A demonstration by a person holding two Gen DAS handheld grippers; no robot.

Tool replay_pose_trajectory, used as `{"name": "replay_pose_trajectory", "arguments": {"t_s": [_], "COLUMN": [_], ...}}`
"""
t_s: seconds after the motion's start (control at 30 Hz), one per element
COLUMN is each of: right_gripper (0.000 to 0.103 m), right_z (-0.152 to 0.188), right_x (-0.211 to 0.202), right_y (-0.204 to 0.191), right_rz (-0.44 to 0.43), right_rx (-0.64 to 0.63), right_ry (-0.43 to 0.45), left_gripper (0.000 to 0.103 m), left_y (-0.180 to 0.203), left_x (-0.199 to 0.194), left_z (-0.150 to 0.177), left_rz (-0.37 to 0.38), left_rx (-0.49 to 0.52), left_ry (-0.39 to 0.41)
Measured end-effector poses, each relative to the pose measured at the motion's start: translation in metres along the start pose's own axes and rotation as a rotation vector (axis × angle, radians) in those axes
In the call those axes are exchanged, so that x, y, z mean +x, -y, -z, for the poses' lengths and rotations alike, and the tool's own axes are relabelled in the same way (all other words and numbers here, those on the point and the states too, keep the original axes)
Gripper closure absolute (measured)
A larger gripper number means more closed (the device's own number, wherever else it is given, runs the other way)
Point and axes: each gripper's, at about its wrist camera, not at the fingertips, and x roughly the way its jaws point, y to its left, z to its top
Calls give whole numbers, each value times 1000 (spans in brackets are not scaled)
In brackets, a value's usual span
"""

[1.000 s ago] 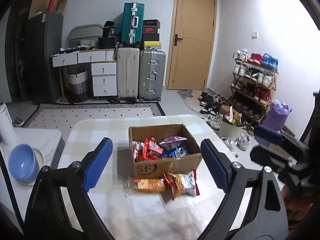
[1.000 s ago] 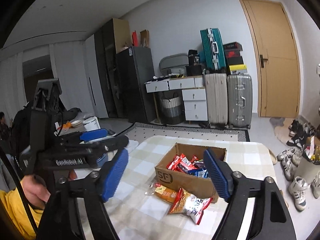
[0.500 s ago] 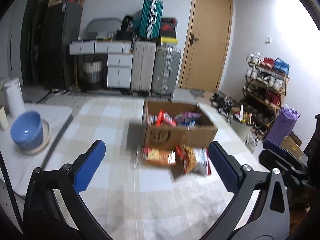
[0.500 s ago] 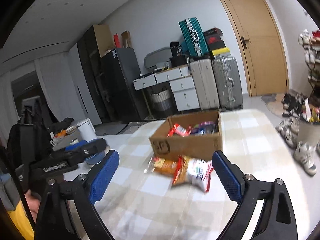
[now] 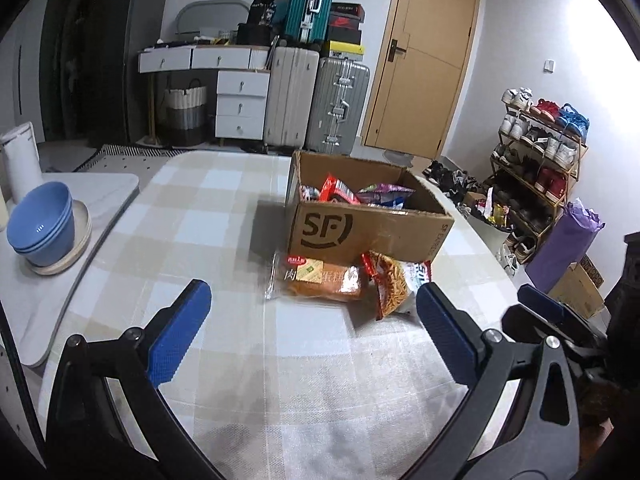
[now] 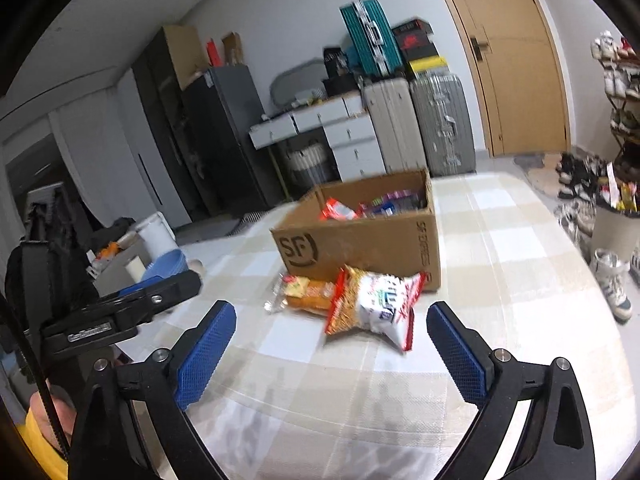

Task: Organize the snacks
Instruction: 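Grasp the white-and-red noodle snack bag with the right gripper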

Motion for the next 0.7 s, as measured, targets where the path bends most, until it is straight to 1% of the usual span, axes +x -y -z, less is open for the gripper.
{"name": "replay_pose_trajectory", "arguments": {"t_s": [0.17,0.27,0.33,0.53,0.7], "right_gripper": [5,5,5,5,5], "right_z": [-1,-2,-3,-11,-13], "right_x": [36,60,73,115,141], "right_y": [19,33,40,51,52], "right_rz": [23,33,22,38,56], "right_rx": [55,107,131,146,149], "right_ry": [-97,-147,-167,-231,-282], "left_gripper": [0,0,0,0,1], "left_y": [-3,-3,-4,-8,-8], "left_x": [28,47,60,109,135], "left_z": [5,1,-2,-2,9], "left_rz": [-8,-17,-13,-5,-7], "left_rx": [-8,1,1,-33,-41], "left_ry": [-44,-56,-68,-135,-172]}}
